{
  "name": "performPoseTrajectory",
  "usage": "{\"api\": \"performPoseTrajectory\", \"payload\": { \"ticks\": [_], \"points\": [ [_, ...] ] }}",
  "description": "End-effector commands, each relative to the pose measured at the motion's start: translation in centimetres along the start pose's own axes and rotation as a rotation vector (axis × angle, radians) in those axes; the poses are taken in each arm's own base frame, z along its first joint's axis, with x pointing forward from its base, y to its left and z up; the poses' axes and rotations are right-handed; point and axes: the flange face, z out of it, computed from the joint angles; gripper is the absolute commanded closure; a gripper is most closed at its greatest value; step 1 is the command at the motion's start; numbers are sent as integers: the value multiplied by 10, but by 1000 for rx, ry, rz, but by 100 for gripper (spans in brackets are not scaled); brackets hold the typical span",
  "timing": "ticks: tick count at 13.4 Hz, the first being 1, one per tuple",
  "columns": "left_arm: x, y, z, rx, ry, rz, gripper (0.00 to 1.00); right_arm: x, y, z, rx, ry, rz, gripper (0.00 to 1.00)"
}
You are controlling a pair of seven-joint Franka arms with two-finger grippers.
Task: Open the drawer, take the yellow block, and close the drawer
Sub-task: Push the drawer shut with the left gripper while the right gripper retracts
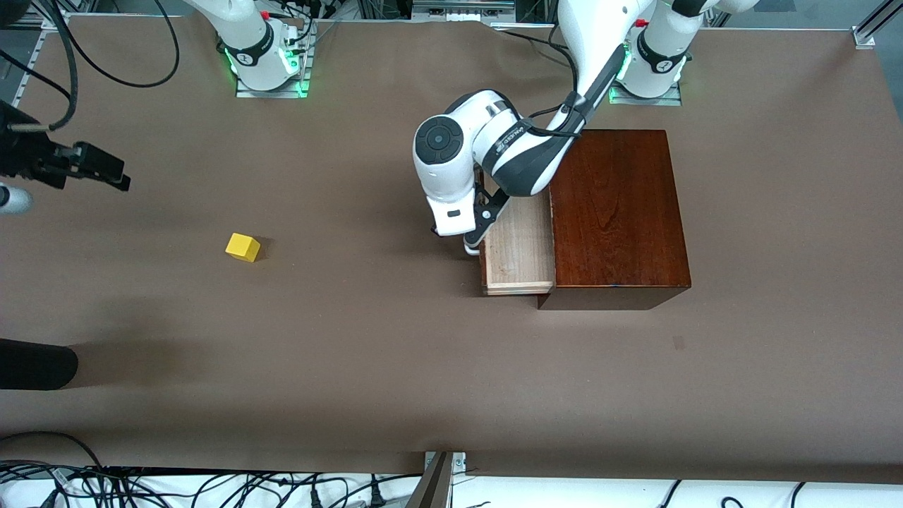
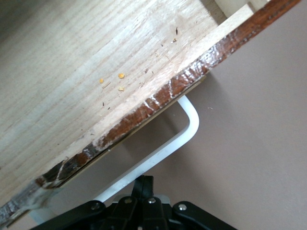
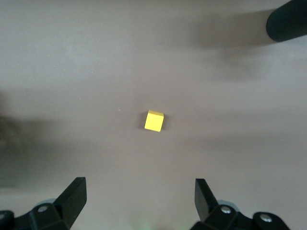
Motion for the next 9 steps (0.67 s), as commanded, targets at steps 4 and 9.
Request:
{"api": "performPoseTrajectory", "payload": {
  "ticks": [4, 9],
  "points": [
    [65, -35, -10, 112, 59, 93, 100, -47, -2, 49, 31, 11, -24, 0],
    [120, -45, 4, 157, 40, 142, 100, -54, 3, 50, 20, 29, -15, 0]
  ]
}}
